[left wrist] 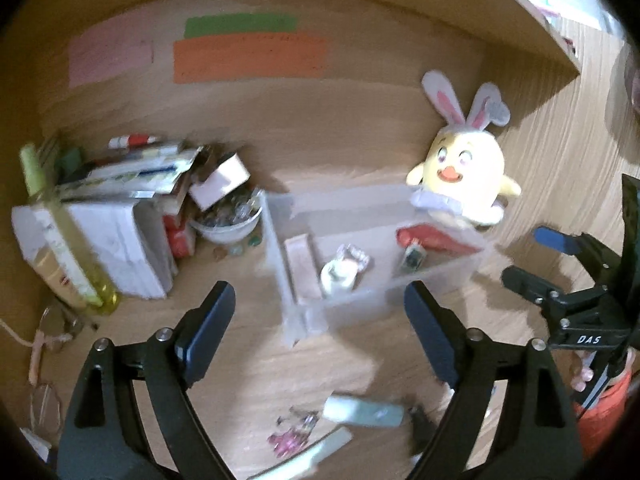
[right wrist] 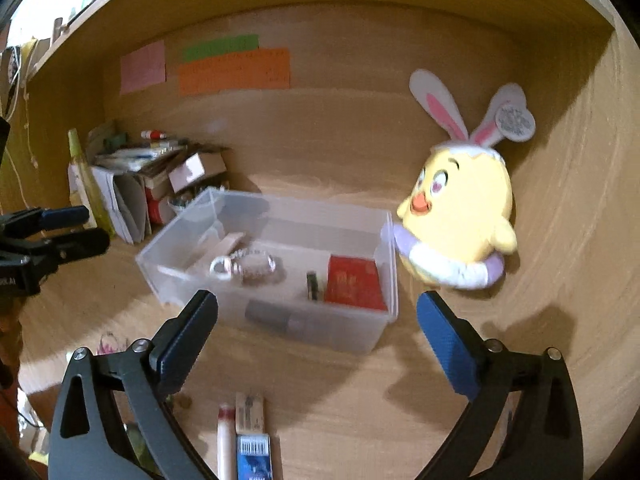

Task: Organize objects
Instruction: 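Move both tools back over the desk toward the remaining items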

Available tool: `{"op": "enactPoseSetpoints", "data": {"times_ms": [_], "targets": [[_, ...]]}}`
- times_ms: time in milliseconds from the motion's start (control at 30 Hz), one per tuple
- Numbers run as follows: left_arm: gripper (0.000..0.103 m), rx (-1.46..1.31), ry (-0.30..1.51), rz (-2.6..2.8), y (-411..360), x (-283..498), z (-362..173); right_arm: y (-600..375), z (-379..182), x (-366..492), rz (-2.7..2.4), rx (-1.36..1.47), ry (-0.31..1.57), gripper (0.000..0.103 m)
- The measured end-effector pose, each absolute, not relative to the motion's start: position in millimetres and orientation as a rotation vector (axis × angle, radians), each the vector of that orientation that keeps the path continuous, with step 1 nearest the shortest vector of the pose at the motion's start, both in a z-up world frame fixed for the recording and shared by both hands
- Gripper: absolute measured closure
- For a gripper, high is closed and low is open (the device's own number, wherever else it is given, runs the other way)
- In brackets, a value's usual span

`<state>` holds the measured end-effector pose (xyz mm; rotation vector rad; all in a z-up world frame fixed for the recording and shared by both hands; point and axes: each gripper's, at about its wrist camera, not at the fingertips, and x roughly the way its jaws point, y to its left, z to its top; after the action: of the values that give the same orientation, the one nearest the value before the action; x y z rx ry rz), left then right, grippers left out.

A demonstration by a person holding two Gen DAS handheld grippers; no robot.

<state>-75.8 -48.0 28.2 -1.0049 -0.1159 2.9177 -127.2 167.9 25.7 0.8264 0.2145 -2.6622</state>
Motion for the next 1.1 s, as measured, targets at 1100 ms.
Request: {"op": "enactPoseSetpoints", "data": {"times_ms": [1100], "targets": [[0.022,-1.422,-0.222,2.748,-71,-19,-80,175,-68,-107,-2.552,1.225,0.193,0.005]]}}
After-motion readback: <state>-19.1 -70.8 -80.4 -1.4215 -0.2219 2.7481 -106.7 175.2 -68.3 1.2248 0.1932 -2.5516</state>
